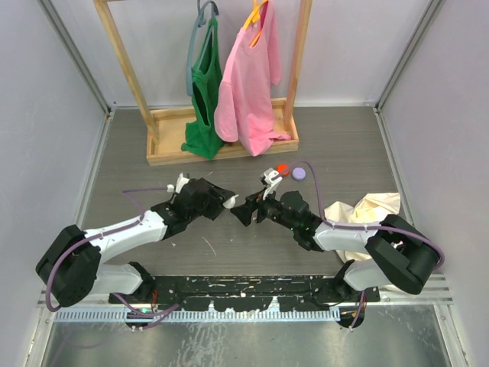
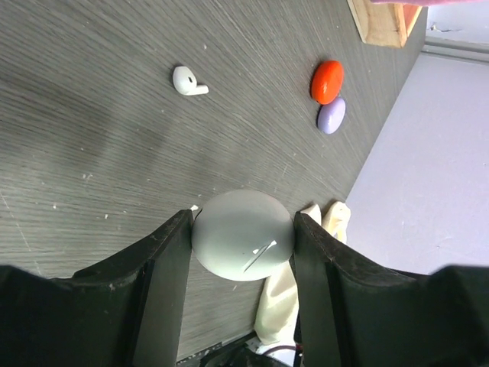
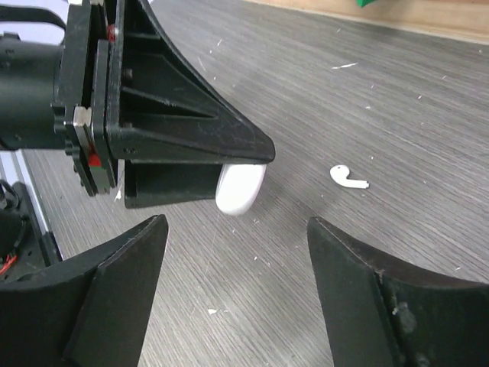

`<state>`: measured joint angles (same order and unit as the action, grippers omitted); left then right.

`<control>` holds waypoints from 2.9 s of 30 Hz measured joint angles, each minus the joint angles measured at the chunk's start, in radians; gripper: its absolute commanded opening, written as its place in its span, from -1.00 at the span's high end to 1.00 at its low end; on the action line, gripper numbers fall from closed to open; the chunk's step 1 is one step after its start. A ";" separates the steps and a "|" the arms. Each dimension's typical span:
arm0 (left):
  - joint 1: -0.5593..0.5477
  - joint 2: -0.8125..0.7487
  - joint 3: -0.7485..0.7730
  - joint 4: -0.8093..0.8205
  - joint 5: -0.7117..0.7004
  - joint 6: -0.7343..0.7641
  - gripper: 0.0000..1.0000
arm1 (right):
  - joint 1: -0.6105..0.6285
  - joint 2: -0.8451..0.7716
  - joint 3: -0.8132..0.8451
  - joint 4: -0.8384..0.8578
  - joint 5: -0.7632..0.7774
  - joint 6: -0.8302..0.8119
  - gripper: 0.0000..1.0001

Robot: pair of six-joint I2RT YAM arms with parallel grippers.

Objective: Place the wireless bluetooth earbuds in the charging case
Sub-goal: Pick up the charging case at the center of the board.

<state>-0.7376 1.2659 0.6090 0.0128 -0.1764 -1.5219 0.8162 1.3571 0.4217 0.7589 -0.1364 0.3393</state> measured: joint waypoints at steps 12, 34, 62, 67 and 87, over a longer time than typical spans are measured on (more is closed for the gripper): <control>-0.037 0.000 -0.012 0.067 -0.020 -0.068 0.12 | 0.021 0.075 -0.013 0.172 0.076 0.050 -0.23; -0.056 0.020 -0.068 0.223 -0.021 -0.101 -0.53 | 0.023 0.142 -0.029 0.283 0.102 0.092 0.58; -0.034 -0.251 -0.110 0.255 0.170 0.865 -0.96 | -0.203 -0.179 0.040 -0.273 -0.279 -0.078 0.63; -0.034 -0.269 -0.110 0.262 0.276 1.029 -0.91 | -0.215 -0.241 0.088 -0.410 -0.324 -0.132 0.63; 0.051 -0.151 -0.103 0.419 0.749 1.375 -0.76 | -0.218 -0.292 0.358 -0.861 -0.552 -0.380 0.61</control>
<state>-0.6861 1.1152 0.5064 0.4316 0.5728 -0.1471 0.5980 1.0649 0.7795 -0.1020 -0.6880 -0.0406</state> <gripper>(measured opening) 0.883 0.318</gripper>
